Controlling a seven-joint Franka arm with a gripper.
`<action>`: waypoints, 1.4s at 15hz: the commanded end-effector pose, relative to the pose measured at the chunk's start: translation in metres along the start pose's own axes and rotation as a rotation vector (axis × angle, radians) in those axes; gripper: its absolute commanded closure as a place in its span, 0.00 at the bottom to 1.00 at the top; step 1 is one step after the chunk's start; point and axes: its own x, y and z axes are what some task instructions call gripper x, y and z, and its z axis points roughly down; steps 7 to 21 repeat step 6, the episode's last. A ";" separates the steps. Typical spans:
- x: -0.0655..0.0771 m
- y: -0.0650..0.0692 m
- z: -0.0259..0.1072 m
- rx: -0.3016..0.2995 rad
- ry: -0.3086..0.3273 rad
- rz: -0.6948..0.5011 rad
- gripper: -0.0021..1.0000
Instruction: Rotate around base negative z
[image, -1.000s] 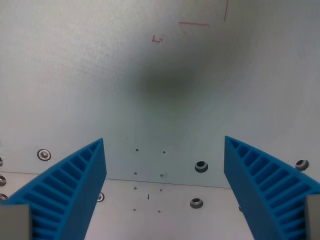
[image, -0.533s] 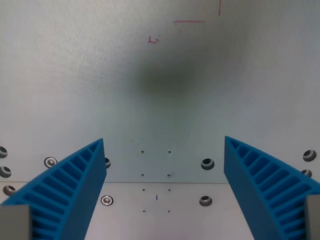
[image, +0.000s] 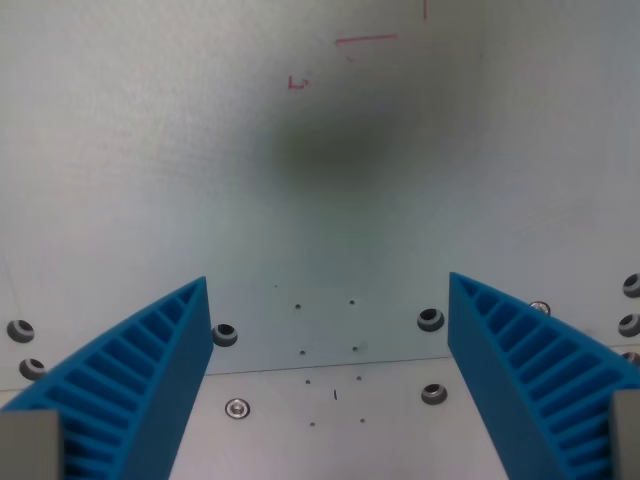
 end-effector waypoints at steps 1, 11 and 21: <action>0.000 0.000 -0.002 0.006 0.004 0.169 0.00; 0.000 0.000 -0.002 0.007 0.004 0.235 0.00; 0.000 0.000 -0.002 0.007 0.004 0.235 0.00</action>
